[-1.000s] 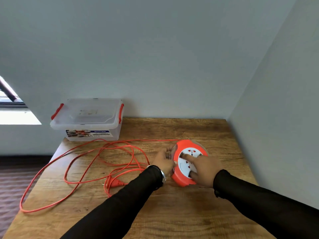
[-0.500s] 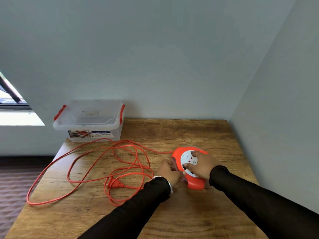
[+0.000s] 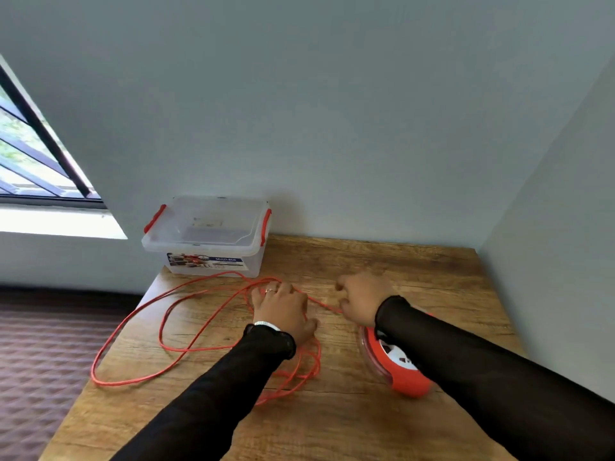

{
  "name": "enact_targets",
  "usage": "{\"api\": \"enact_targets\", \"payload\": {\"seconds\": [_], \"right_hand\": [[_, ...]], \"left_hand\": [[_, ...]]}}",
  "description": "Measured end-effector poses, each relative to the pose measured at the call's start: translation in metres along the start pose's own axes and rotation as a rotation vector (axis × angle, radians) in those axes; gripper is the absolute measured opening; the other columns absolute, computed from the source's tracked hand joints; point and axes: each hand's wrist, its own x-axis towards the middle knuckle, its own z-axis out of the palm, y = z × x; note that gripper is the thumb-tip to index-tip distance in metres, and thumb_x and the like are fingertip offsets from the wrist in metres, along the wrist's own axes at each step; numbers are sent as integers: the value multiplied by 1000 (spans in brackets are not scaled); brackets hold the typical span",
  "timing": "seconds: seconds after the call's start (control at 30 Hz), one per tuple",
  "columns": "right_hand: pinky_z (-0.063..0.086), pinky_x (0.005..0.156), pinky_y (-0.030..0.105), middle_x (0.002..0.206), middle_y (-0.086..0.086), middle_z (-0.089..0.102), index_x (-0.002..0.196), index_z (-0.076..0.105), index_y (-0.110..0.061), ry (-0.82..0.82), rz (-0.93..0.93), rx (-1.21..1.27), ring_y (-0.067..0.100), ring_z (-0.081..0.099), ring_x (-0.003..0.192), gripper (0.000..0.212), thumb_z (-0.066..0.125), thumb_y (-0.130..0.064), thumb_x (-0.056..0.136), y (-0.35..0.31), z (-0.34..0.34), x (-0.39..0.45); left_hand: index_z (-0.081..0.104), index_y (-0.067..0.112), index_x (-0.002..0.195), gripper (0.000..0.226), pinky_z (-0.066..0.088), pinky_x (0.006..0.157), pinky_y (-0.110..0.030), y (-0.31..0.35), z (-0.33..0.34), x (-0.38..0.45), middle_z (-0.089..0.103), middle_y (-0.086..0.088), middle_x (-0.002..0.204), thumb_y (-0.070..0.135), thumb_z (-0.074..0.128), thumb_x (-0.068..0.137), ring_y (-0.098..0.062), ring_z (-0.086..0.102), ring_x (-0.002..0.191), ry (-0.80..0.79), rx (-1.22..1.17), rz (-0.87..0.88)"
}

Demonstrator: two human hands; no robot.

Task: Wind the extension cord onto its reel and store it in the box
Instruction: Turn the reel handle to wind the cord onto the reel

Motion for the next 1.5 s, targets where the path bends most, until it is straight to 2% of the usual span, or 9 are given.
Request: {"api": "enact_targets", "payload": {"seconds": [0.1,0.27,0.47,0.77,1.0,1.17,1.3,1.4,1.5], "right_hand": [[49,88,36,121,12,61,123,55,-14,-74,-46,86,31,56,111,36,50,-16,87,-18,26,25],[39,97,41,132,15,47,132,41,-10,-47,-53,-1,34,45,120,46,46,-10,87,-42,65,51],[40,96,38,135,19,43,134,37,-3,-150,-31,-37,34,47,119,46,44,-7,89,-52,61,65],[36,59,21,82,-5,58,95,63,-16,57,148,847,11,53,74,18,53,-31,95,-16,6,52],[45,86,37,85,7,67,75,54,-20,317,371,1108,28,61,93,24,44,-17,97,27,-10,53],[40,69,20,90,-4,62,81,59,-18,263,324,903,15,57,89,20,50,-4,91,41,-10,38],[38,79,21,93,0,63,81,60,-16,158,241,623,20,60,99,13,58,-4,84,56,-11,19],[46,80,27,96,2,66,85,62,-18,-34,177,286,21,60,93,10,59,-10,80,68,-21,-9],[47,79,28,112,2,63,107,62,-19,-247,85,-18,22,58,99,33,53,-5,78,77,-29,-40]], "left_hand": [[65,18,83,18,41,89,-35,-18,10,-3,57,-3,102,30,57,72,-28,49,108,13,-144,124],[62,12,79,12,32,63,-20,-57,6,-14,56,2,80,15,57,69,-21,55,82,-54,-233,306],[60,23,98,25,39,92,-32,-99,3,-9,64,1,109,16,54,74,-23,59,107,-145,59,0],[61,23,113,32,16,112,-54,-97,4,-4,57,-5,124,35,43,89,-31,47,123,-222,188,-218],[60,21,105,30,28,106,-47,-86,3,-3,61,-5,116,36,43,85,-29,55,113,-127,95,-241],[43,14,123,49,37,95,-42,-45,-12,-5,50,-8,122,18,52,75,-31,52,113,269,-23,-199],[49,15,113,39,42,86,-36,-3,-18,-9,55,-5,111,18,49,75,-27,55,102,349,-170,45],[56,17,100,22,44,72,-29,28,-9,-19,62,-2,92,17,50,78,-22,59,86,264,-458,185],[58,21,88,10,43,63,-24,59,11,-25,62,1,79,21,58,78,-19,59,74,-64,-665,43]]}}
